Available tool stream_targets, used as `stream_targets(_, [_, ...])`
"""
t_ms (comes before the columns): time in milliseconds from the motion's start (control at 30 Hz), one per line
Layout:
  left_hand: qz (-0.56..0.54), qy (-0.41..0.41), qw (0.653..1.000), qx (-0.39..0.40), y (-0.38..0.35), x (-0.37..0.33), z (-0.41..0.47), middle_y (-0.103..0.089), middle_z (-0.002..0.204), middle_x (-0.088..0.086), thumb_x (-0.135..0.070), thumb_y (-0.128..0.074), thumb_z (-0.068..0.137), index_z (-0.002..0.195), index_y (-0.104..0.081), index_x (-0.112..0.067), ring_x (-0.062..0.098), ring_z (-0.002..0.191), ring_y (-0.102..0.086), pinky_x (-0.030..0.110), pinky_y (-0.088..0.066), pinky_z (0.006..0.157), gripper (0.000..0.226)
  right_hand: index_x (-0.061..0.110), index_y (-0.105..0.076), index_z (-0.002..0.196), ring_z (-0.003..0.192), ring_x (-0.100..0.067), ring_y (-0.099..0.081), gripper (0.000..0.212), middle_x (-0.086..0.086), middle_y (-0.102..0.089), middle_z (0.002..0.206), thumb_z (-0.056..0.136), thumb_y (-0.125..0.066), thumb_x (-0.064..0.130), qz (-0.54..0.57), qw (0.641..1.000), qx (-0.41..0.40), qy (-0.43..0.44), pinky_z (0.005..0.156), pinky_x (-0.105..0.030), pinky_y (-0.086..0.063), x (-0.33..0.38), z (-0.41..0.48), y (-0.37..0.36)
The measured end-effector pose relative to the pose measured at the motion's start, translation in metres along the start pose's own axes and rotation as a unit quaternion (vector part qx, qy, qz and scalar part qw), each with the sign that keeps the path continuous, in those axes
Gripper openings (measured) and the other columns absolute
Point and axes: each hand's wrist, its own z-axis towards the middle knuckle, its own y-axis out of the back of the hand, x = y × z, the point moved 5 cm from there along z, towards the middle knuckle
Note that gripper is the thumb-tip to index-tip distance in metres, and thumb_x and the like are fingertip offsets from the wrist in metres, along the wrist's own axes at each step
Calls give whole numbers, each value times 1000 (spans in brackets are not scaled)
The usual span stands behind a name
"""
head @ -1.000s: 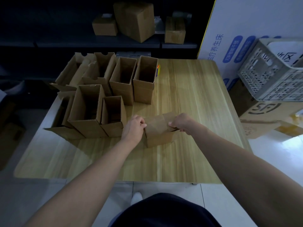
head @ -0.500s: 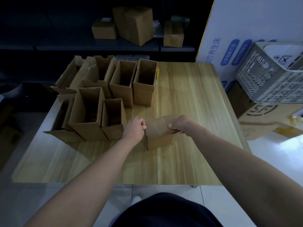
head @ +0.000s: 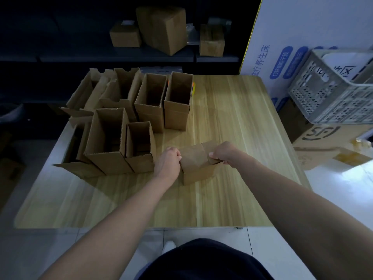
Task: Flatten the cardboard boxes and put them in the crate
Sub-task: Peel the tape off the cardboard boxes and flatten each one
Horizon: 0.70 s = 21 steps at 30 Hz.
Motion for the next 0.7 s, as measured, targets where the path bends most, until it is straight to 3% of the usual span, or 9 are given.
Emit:
stream_targets(133, [-17, 51, 999, -4, 0, 2, 4, -57, 87, -2, -16, -54, 94, 90, -63, -13, 8, 76, -52, 17, -38, 63, 10, 7, -41, 65, 78, -26, -54, 43, -8, -49, 68, 97, -49, 35, -20, 1000, 15, -5, 60, -29, -41, 0, -3, -1])
stream_targets(267, [-8, 56, 998, 2, 0, -1, 7, -59, 84, 0, -14, -55, 93, 91, -64, -11, 10, 74, -53, 20, -39, 62, 11, 2, -50, 81, 71, -26, -53, 33, -11, -52, 73, 94, -56, 32, 22, 999, 8, -23, 58, -30, -41, -2, -2, -3])
stream_targets(367, [53, 41, 997, 38, 2, -5, 11, -62, 85, 5, -13, -56, 93, 93, -64, -8, 14, 75, -58, 23, -47, 63, 10, 7, -44, 67, 73, -25, -55, 38, -10, -52, 75, 96, -51, 30, 38, 999, 7, -9, 59, -29, -43, -1, -3, -3])
stream_targets(500, [123, 14, 990, 70, 1, -11, 9, -59, 87, 7, -9, -55, 91, 99, -59, -5, 18, 74, -57, 26, -48, 62, 10, 18, -45, 67, 58, -12, -44, 28, 0, -47, 72, 87, -63, 11, 117, 993, 24, -9, 51, -22, -39, -6, 0, -3])
stream_targets(600, [107, -5, 991, 74, 2, -12, 7, -57, 98, 7, -8, -52, 92, 109, -53, -7, 17, 78, -58, 26, -50, 65, 17, 19, -45, 67, 66, -14, -46, 29, 0, -47, 77, 88, -62, 11, 136, 990, 27, 4, 55, -22, -40, -5, 0, -5])
stream_targets(700, [76, -30, 996, 32, 6, -10, 4, -57, 101, 2, -14, -49, 96, 103, -57, -11, 12, 79, -56, 22, -45, 68, 12, 20, -44, 67, 66, -13, -46, 29, 2, -47, 76, 88, -62, 10, 152, 988, 28, 5, 57, -23, -41, -5, 0, -5])
